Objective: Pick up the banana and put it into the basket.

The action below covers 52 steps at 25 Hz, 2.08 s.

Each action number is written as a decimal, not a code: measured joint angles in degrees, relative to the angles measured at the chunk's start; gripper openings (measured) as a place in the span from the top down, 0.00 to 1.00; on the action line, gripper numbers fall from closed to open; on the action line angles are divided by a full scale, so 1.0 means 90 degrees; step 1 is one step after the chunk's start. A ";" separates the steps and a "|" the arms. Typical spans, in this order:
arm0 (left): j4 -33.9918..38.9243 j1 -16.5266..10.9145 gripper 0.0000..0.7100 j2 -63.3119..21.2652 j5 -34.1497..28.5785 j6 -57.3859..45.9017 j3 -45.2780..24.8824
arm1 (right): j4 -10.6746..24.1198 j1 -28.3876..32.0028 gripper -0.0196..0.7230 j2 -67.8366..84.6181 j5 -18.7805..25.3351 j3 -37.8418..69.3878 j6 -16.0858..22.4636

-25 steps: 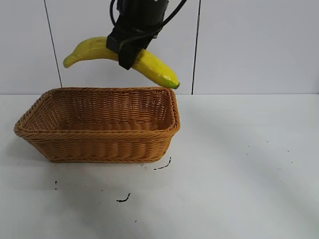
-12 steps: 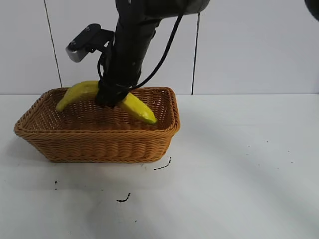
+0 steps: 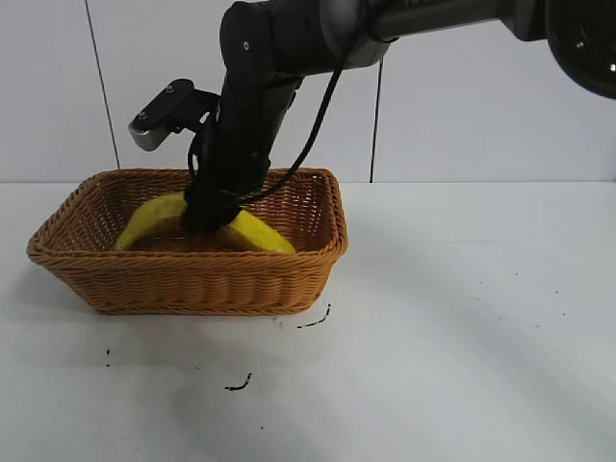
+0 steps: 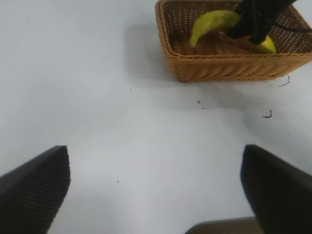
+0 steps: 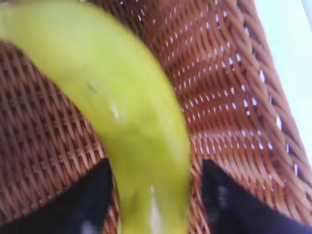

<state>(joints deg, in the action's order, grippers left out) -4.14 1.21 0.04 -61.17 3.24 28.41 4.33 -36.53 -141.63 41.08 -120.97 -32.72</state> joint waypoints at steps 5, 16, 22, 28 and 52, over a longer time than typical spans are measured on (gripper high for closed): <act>0.0000 0.0000 0.03 0.0000 0.0000 0.0000 0.0000 | 0.0000 0.0000 0.10 0.0019 0.0029 0.0000 0.0322; 0.0000 0.0000 0.03 0.0000 0.0000 0.0000 0.0000 | -0.0321 0.0554 0.08 0.0563 0.2235 -0.1431 0.2850; 0.0000 0.0000 0.03 0.0000 0.0000 0.0000 0.0000 | -0.0620 0.1531 0.08 0.0606 0.2795 -0.1460 0.3131; 0.0000 0.0000 0.03 0.0000 0.0000 0.0000 0.0000 | -0.0561 0.2680 0.08 0.0606 0.3108 -0.1460 0.3307; 0.0000 0.0000 0.03 0.0000 0.0000 0.0000 0.0000 | -0.0763 0.3936 0.09 0.2858 0.3166 0.2126 0.3435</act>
<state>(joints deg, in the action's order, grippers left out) -4.14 1.21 0.04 -61.17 3.24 28.41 -2.53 -1.11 -115.90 69.57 -101.83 -1.80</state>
